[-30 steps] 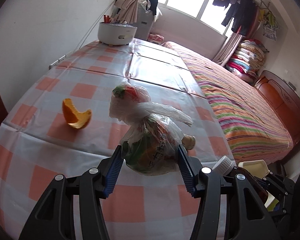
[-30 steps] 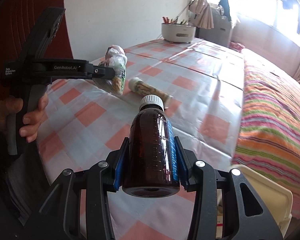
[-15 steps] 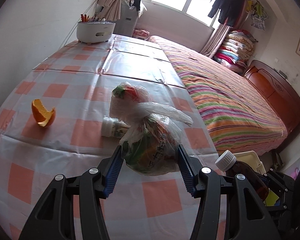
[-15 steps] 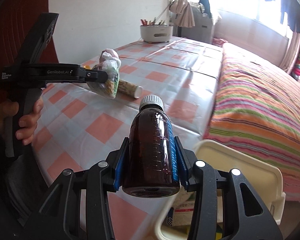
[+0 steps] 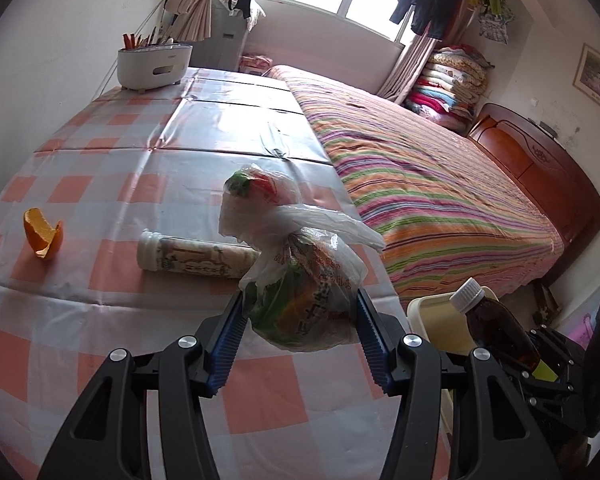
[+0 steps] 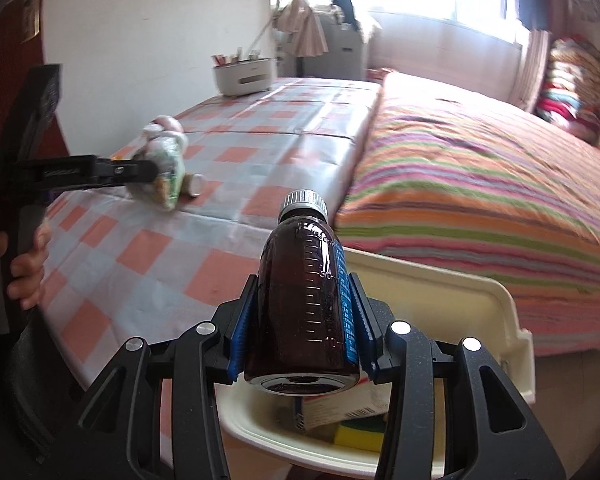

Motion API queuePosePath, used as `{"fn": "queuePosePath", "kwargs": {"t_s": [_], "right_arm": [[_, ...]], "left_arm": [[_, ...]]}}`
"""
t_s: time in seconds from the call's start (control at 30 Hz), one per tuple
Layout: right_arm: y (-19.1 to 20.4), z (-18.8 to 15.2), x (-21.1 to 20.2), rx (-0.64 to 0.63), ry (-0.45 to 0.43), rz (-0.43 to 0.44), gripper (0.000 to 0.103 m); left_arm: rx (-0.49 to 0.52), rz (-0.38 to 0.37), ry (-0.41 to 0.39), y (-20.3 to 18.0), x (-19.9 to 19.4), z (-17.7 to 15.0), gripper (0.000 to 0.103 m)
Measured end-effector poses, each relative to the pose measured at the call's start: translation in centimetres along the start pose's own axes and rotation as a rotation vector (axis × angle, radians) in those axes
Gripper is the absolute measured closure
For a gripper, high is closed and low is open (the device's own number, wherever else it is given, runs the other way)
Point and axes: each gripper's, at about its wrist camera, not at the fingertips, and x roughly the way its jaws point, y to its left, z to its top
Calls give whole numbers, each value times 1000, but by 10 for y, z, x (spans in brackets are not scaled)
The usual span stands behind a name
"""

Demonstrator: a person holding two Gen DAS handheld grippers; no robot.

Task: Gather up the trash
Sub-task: 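Carry both items over the cream bin and open the right gripper to drop the bottle, then lower the plastic bag into the cream bin and open the left gripper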

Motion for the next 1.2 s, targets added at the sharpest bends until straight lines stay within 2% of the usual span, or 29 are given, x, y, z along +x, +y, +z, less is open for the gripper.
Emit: {"fn": "queuePosePath", "kwargs": {"t_s": [0.3,0.53,0.67,0.8,1.0,1.2], "right_arm": [[-39,-15,5,116,19,-93,61],[-48,-18,6,170,28,-126,60],[-48,-18,3,181,16,-144,45],[-53,-13,-12,225,-44,-165,44],[-73,-8,-44,359,-198,-259,36],[-88,-11,-67,445,-308,-311,35]], "left_arm": [[29,-22,19,-19,8,-3,50],[52,-34,27,-33,12,-8,50],[62,-40,34,-39,15,-9,50],[67,-54,39,-46,16,-9,50],[97,-92,53,-69,22,-14,50],[148,-139,89,-102,33,-24,50]]}}
